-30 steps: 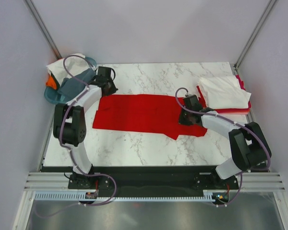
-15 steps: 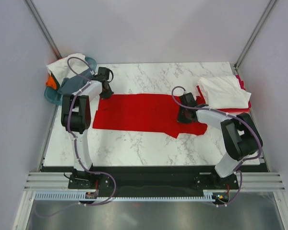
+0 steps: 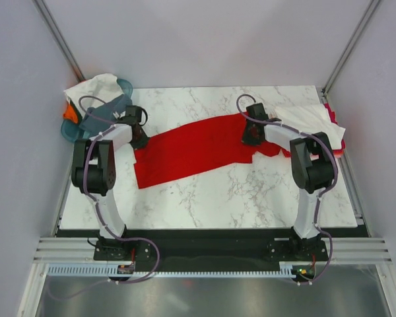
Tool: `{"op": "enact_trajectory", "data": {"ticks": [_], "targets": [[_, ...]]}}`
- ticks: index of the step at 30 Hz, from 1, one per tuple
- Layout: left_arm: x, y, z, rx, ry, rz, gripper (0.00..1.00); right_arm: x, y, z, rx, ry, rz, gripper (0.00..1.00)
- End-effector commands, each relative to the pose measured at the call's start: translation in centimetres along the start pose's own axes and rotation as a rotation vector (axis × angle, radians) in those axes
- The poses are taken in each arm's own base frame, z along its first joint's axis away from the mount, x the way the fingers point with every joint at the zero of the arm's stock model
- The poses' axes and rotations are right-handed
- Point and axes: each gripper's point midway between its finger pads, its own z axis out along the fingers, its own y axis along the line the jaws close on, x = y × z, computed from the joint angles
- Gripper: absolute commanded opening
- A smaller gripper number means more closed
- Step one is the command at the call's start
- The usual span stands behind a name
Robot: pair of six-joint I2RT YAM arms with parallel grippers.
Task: Fold and stack the t-shirts
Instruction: Fold the tshirt
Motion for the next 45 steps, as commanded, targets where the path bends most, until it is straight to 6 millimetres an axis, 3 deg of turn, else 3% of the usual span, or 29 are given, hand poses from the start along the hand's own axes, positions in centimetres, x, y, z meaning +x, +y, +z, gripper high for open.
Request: {"op": "enact_trajectory", "data": {"ticks": [1, 2, 4, 7, 8, 10, 11, 13, 14, 16, 17, 19, 20, 21, 22, 24, 25, 29, 34, 38, 41, 44, 45], "targets": [[5.7, 1.0, -1.6, -0.004, 0.098, -0.034, 0.02, -1.6, -0.1, 2.0, 0.045, 0.009, -0.021, 0.00], [8.2, 2.4, -1.6, -0.021, 0.140, -0.042, 0.02, -1.2, -0.6, 3.1, 0.064, 0.035, -0.025, 0.00], [10.3, 2.9, -2.8, 0.031, 0.161, -0.064, 0.02, -2.8, -0.9, 3.9, 0.061, 0.022, -0.006, 0.00], [12.7, 2.6, -4.7, 0.103, 0.178, -0.068, 0.02, -4.1, -1.4, 5.6, 0.049, 0.029, 0.013, 0.00], [13.2, 2.4, -5.2, 0.113, 0.179, -0.060, 0.02, -3.6, -1.7, 6.4, 0.054, 0.053, 0.011, 0.00], [14.9, 2.1, -6.1, 0.129, 0.192, -0.024, 0.02, -5.1, -1.3, 6.7, 0.050, 0.030, -0.008, 0.00], [15.2, 1.9, -6.7, 0.142, 0.189, -0.021, 0.02, -4.5, -1.5, 7.5, 0.059, 0.057, -0.020, 0.00], [17.2, 2.1, -7.5, 0.156, 0.228, -0.011, 0.02, -5.6, -0.9, 7.8, 0.052, 0.046, -0.047, 0.00], [17.4, 1.8, -8.2, 0.178, 0.217, -0.007, 0.02, -4.9, -1.2, 8.6, 0.056, 0.077, -0.054, 0.00], [19.6, 2.1, -9.0, 0.177, 0.238, 0.012, 0.02, -6.1, -0.1, 8.9, 0.019, 0.066, -0.077, 0.00], [20.2, 2.1, -9.5, 0.184, 0.237, 0.018, 0.02, -5.4, 0.0, 9.7, 0.012, 0.092, -0.083, 0.00], [22.0, 2.2, -10.5, 0.197, 0.239, 0.019, 0.02, -6.1, 0.6, 10.0, -0.004, 0.084, -0.088, 0.00], [22.6, 2.3, -10.8, 0.201, 0.245, 0.008, 0.02, -5.2, 1.0, 10.6, -0.020, 0.117, -0.091, 0.00], [23.3, 1.7, -11.8, 0.245, 0.243, 0.011, 0.02, -5.8, 1.6, 10.5, -0.037, 0.108, -0.090, 0.00], [24.7, 2.6, -11.8, 0.234, 0.264, -0.018, 0.02, -5.4, 1.9, 10.9, -0.041, 0.118, -0.100, 0.00], [25.5, 2.6, -13.0, 0.282, 0.238, -0.038, 0.02, -5.6, 2.7, 10.9, -0.045, 0.110, -0.113, 0.00], [26.6, 3.6, -12.8, 0.271, 0.249, -0.065, 0.02, -5.3, 3.0, 11.0, -0.045, 0.112, -0.120, 0.00], [26.8, 3.6, -14.5, 0.374, 0.208, -0.092, 0.02, -6.4, 4.3, 11.1, -0.069, 0.085, -0.112, 0.05], [26.5, 2.5, -16.4, 0.477, 0.203, -0.069, 0.03, -8.2, 4.7, 10.9, -0.065, 0.038, -0.106, 0.29], [26.0, 1.7, -17.3, 0.515, 0.198, -0.047, 0.06, -10.2, 4.2, 10.6, -0.068, 0.001, -0.089, 0.36], [24.2, 1.0, -18.0, 0.502, 0.145, -0.018, 0.13, -11.4, 4.3, 9.7, -0.101, -0.015, -0.089, 0.44], [22.5, -0.3, -18.9, 0.503, 0.121, 0.030, 0.14, -12.1, 5.2, 8.2, -0.145, -0.030, -0.099, 0.46], [22.2, -0.4, -18.3, 0.475, 0.127, 0.040, 0.14, -12.2, 5.6, 7.7, -0.158, -0.034, -0.099, 0.46]]}}
